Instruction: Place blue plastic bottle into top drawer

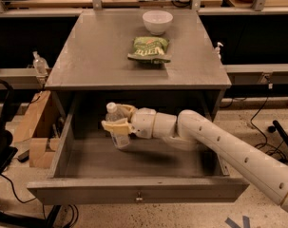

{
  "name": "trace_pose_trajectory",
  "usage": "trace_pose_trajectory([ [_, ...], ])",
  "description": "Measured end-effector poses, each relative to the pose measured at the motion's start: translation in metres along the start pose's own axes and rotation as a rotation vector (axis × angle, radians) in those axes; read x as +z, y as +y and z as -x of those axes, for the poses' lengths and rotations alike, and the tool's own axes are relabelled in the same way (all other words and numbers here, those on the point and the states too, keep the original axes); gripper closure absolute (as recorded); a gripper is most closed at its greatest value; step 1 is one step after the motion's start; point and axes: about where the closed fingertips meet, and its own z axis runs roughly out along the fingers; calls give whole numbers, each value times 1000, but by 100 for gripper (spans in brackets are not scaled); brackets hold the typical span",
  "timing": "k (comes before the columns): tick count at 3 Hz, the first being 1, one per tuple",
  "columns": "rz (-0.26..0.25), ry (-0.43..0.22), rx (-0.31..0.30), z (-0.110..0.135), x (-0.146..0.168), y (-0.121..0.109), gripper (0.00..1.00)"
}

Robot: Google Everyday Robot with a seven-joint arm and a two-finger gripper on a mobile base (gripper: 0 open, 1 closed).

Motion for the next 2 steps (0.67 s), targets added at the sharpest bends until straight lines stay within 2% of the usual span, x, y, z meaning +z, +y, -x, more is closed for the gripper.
trace_pose_trajectory([
  [1, 4, -1, 0, 1, 2, 1, 12],
  [2, 7, -1, -1, 1, 4, 2, 0],
])
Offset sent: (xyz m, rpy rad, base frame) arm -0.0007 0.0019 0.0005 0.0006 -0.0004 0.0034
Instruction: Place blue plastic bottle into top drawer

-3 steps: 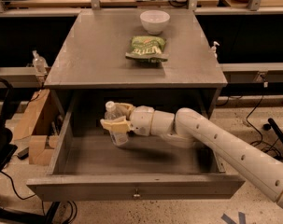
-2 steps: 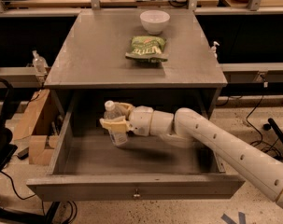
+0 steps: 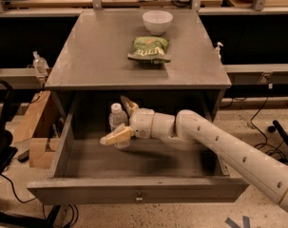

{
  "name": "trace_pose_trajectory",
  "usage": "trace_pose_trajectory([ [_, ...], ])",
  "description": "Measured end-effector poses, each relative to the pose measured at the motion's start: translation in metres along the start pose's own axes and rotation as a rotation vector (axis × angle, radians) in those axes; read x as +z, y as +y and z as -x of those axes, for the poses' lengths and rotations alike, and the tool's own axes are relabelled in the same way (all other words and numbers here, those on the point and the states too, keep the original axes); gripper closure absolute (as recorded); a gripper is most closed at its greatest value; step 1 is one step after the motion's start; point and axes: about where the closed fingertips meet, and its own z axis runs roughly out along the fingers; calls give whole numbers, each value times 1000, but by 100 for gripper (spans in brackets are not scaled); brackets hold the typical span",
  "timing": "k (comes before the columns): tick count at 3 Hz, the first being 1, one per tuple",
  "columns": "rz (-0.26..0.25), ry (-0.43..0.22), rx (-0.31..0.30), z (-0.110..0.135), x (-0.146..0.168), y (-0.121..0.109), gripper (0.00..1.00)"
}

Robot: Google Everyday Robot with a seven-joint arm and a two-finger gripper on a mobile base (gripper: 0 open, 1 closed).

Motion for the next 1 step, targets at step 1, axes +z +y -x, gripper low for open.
trace_pose_trajectory([
  [1, 0, 0, 0, 0, 0, 0, 0],
])
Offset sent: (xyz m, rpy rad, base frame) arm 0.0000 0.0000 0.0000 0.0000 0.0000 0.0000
